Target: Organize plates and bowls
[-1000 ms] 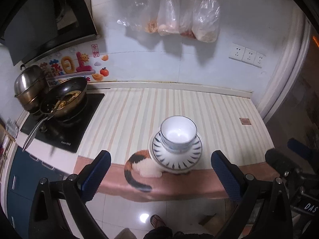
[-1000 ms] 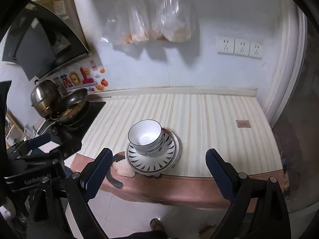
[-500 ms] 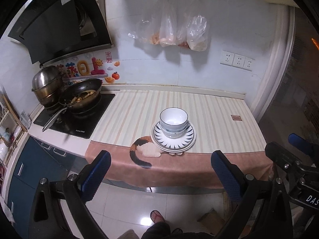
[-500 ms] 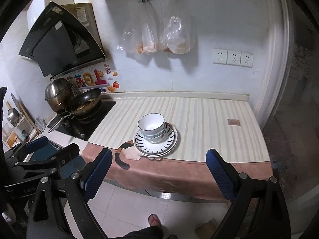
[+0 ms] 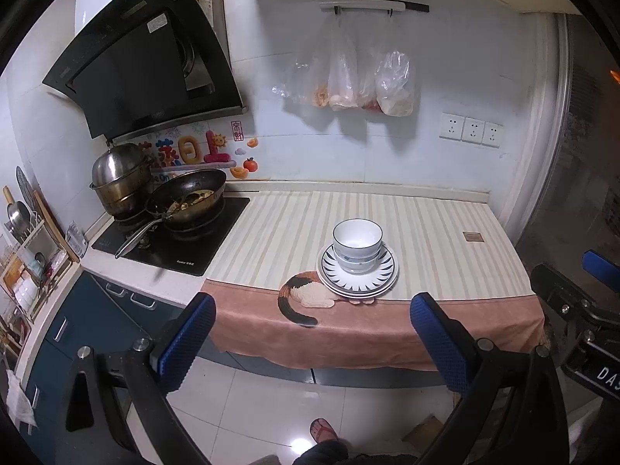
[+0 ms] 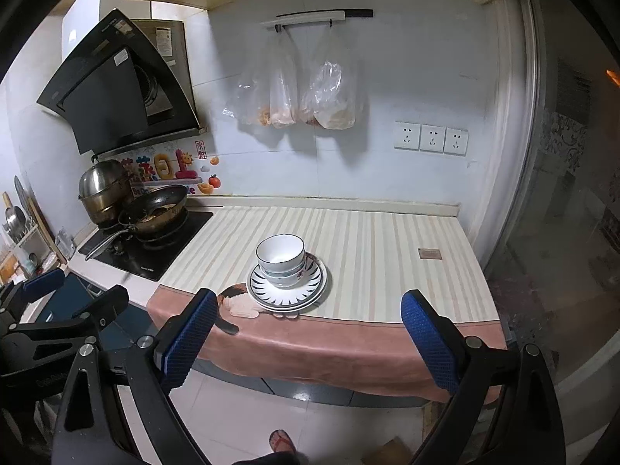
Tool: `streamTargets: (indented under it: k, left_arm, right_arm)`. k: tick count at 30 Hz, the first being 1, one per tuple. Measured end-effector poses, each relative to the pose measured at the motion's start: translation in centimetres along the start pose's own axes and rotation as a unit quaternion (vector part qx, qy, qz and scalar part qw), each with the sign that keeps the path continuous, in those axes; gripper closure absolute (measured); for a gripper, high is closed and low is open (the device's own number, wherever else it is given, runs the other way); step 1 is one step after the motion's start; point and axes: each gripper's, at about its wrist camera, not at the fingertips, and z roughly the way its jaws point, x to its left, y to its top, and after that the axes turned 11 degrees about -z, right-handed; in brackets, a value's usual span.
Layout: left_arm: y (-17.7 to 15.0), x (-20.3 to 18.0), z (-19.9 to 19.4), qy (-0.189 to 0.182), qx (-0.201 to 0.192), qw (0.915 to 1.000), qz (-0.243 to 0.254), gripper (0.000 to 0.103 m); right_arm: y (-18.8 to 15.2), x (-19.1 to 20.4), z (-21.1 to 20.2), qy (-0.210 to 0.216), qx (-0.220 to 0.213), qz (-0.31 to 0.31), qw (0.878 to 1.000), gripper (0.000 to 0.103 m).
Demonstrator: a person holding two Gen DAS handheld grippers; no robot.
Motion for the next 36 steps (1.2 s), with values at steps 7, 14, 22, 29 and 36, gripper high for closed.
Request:
streamTargets:
  k: [7, 14, 22, 29, 36]
  left_arm:
    - [0.0, 0.4, -0.1, -0.001, 0.000, 1.0000, 0.001, 0.000]
    - [-0.3, 0.5, -0.6, 0.003, 0.002, 1.0000, -0.005, 0.000]
    - [-0.2, 0.7, -0.6, 0.005, 0.003, 1.0000, -0.007, 0.000]
    - [-0.1, 0.8, -0.4, 0.005, 0.003, 1.0000, -0.008, 0.000]
    - [-0.1, 0.9, -0.4, 0.006, 0.001, 1.0000, -0.008, 0.000]
  right_arm:
    - [0.0, 0.1, -0.2, -0.002, -0.001, -0.003, 1.000, 0.005]
    - [-0.1, 0.1, 0.1, 0.001, 0.005, -0.002, 1.000, 0.005]
    - [-0.3, 0.6, 0.5, 0.003, 0.011, 0.002, 1.000, 0.005]
    - [0.0, 0.9, 1.0, 0.002, 0.013, 0.002, 1.000, 0.005]
    - [0.1, 1.4, 1.1, -0.002, 0.013, 0.000, 1.000, 0.005]
